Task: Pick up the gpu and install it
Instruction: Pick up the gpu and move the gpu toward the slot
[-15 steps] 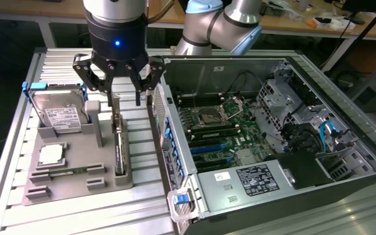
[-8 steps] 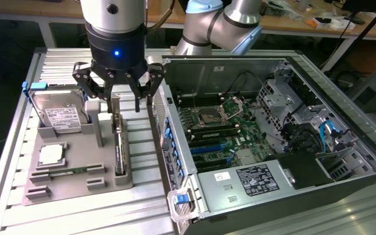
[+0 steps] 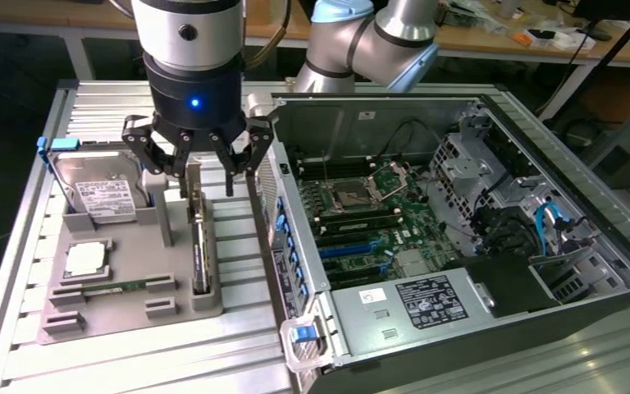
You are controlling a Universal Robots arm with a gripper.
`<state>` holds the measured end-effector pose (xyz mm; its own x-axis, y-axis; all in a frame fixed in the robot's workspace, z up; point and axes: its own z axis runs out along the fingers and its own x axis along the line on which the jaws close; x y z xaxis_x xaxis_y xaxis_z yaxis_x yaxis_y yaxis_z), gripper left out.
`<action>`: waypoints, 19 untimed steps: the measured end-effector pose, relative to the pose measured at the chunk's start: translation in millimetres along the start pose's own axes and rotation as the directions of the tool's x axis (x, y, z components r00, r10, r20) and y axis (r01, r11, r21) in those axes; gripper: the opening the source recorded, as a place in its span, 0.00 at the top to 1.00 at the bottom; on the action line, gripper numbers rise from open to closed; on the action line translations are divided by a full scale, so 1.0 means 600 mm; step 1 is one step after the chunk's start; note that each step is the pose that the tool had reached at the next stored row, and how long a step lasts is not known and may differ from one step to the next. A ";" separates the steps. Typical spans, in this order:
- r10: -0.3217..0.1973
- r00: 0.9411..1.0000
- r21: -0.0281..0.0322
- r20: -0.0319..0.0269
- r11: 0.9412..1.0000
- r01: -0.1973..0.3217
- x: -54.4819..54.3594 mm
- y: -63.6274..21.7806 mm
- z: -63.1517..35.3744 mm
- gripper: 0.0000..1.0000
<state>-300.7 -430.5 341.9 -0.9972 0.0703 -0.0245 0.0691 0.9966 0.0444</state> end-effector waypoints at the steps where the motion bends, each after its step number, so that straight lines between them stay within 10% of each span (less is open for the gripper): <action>1: 0.000 1.000 0.000 0.000 1.000 0.000 0.000 0.000 0.000 0.46; 19: 0.000 1.000 0.000 0.000 1.000 0.000 0.000 0.000 0.007 0.46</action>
<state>-300.6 -430.5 337.7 -0.9972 0.0700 -0.0245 0.0688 0.9966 0.0443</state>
